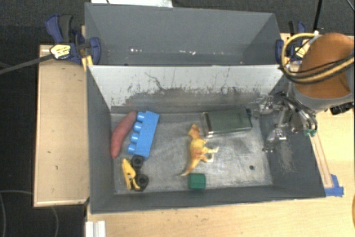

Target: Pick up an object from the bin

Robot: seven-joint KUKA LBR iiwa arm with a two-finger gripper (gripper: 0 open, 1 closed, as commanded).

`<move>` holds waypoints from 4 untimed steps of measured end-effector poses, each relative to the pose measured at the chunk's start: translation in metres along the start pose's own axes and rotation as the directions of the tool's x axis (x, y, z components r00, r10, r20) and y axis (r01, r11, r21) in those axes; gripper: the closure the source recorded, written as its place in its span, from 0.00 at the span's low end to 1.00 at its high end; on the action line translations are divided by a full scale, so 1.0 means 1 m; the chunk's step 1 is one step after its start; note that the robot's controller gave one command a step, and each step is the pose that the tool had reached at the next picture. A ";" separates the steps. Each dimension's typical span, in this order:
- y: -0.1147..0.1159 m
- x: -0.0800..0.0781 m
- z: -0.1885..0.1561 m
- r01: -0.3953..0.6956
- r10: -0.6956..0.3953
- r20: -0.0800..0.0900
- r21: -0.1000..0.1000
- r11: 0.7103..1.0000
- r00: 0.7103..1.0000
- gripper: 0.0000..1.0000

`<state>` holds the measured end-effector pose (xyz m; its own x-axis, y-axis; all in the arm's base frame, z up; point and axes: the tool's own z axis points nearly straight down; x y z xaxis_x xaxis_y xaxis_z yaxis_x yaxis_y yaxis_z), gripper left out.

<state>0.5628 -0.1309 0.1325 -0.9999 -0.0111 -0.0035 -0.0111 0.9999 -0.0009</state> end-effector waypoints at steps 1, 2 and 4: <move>0.009 0.009 0.060 0.290 -0.290 0.004 0.002 0.957 0.957 1.00; 0.009 0.011 0.061 0.291 -0.291 -0.004 -0.001 0.957 0.957 0.00; 0.050 0.022 0.035 0.253 -0.253 -0.009 -0.003 0.968 0.967 0.00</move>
Offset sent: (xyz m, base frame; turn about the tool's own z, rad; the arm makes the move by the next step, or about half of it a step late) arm 0.0000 0.0000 0.0000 0.0000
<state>0.5402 -0.0816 0.0977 -0.9646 -0.2635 0.0055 -0.2635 0.9647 0.0009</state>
